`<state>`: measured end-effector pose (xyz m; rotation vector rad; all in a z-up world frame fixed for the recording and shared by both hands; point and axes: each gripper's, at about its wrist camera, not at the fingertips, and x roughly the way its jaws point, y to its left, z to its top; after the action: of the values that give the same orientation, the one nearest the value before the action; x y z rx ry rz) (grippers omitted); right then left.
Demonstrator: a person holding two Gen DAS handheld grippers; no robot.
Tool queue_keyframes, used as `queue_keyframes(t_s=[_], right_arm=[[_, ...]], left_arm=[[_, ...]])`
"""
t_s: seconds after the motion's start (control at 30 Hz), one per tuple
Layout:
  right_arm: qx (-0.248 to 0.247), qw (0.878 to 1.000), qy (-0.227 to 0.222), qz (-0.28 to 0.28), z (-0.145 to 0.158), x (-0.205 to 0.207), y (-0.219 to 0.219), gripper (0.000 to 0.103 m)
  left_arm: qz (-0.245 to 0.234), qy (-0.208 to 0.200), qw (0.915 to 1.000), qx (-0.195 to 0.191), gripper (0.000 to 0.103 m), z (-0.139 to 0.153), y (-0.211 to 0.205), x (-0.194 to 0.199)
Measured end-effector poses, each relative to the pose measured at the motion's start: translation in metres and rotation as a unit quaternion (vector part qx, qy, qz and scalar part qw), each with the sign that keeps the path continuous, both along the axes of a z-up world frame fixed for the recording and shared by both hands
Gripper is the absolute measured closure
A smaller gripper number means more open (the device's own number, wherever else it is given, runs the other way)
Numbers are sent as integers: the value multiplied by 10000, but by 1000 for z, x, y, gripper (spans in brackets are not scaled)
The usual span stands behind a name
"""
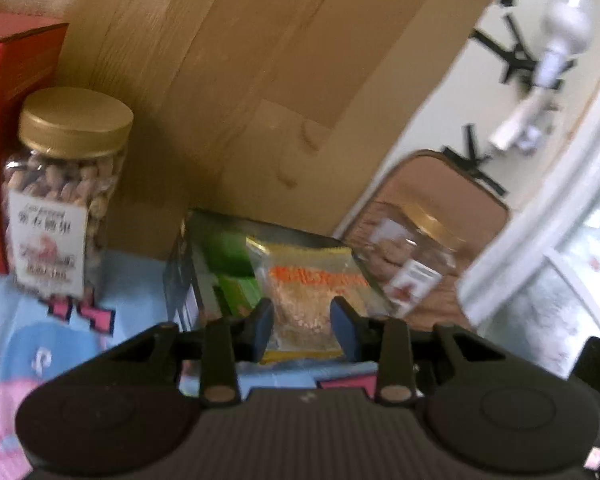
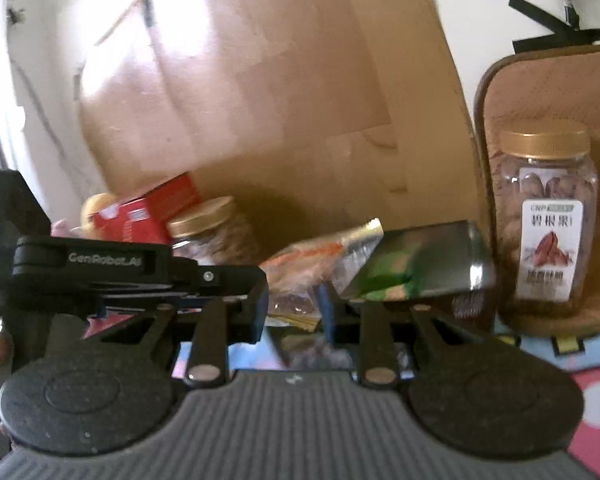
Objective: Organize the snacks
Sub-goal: 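Move the left gripper back over the remaining snacks on the sheet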
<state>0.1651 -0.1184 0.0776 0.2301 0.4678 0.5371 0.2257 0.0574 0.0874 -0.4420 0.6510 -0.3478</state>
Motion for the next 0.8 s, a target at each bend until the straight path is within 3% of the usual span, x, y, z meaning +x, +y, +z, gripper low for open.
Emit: queue_keyframes(t_s=[0.2, 0.27, 0.33, 0.5, 0.63, 0.7, 0.77, 0.8], right_arm=[[32, 9998, 71, -172, -13, 34, 6, 71], [33, 9997, 46, -231, -15, 36, 7, 68], [66, 9995, -69, -315, -15, 33, 6, 52], [313, 9989, -166, -322, -10, 5, -13, 52], [347, 9982, 422, 246, -29, -8, -16, 52], [71, 9964, 772, 332, -45, -6, -9, 53], [131, 9910, 1240, 491, -58, 1, -5, 53], [237, 9869, 1488, 577, -64, 3, -4, 61]], left_arm=[[251, 64, 9995, 179, 71, -10, -6, 28], [362, 66, 9991, 226, 65, -11, -6, 33], [478, -49, 9985, 253, 53, -8, -3, 31], [451, -305, 9984, -157, 50, 2, 24, -5], [423, -245, 9952, -854, 50, -11, 53, -54], [405, -150, 9944, -964, 50, -22, 60, -78], [363, -33, 9935, -1081, 50, -32, 65, -100], [303, 38, 9930, -1142, 50, -37, 66, -108]])
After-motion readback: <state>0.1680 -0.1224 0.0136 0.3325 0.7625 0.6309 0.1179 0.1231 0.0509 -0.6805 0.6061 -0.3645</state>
